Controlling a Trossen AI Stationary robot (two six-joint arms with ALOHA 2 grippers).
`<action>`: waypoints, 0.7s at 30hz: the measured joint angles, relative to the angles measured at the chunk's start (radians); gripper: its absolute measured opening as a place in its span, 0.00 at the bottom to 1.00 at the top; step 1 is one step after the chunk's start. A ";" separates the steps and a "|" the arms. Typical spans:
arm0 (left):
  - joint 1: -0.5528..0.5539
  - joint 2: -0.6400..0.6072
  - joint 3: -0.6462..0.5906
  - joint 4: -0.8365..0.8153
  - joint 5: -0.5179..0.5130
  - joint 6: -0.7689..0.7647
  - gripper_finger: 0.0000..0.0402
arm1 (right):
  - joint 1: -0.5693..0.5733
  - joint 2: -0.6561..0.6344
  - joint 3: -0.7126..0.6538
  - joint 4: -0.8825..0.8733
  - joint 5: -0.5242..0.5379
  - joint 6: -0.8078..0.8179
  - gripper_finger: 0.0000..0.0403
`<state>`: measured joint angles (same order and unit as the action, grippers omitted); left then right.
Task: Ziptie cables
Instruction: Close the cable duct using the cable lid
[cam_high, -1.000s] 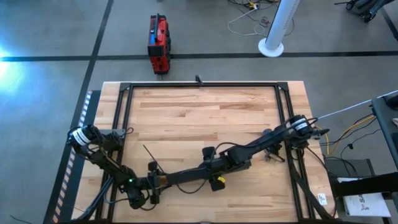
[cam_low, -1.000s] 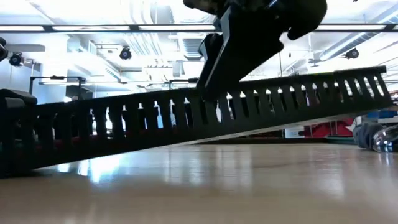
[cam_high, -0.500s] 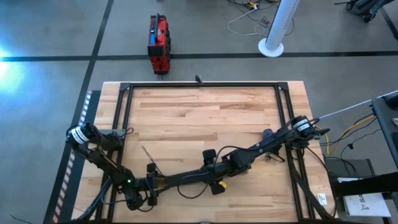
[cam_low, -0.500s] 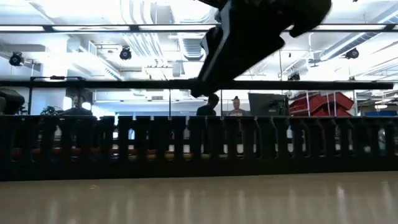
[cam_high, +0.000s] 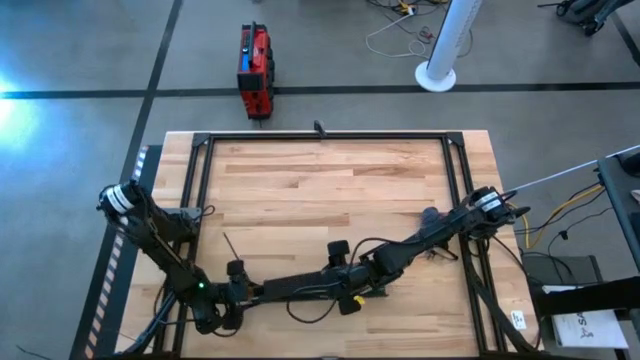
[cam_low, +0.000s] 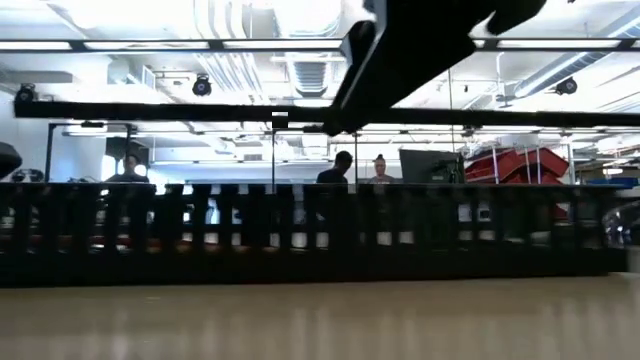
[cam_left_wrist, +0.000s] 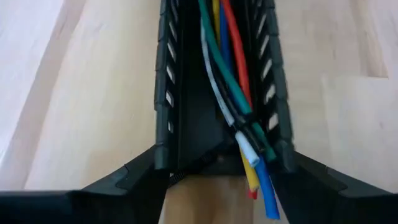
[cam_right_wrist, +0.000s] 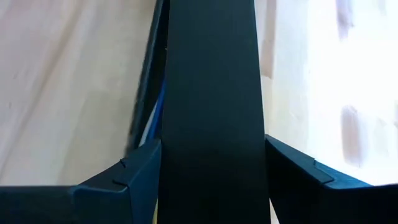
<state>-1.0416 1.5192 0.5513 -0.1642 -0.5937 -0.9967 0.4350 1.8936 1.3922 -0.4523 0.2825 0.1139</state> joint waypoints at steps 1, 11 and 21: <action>0.000 -0.026 -0.001 -0.030 0.017 -0.024 0.59 | 0.006 -0.005 0.000 -0.012 0.008 0.008 0.54; 0.002 -0.312 0.000 -0.160 0.007 -0.141 0.72 | 0.072 -0.014 -0.003 -0.089 0.068 0.102 0.54; 0.037 -0.272 0.001 0.056 -0.281 0.090 0.73 | 0.152 -0.032 -0.003 -0.306 0.173 0.282 0.54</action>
<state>-1.0051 1.2468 0.5526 -0.1082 -0.8745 -0.9067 0.5873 1.8611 1.3888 -0.7586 0.4560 0.3957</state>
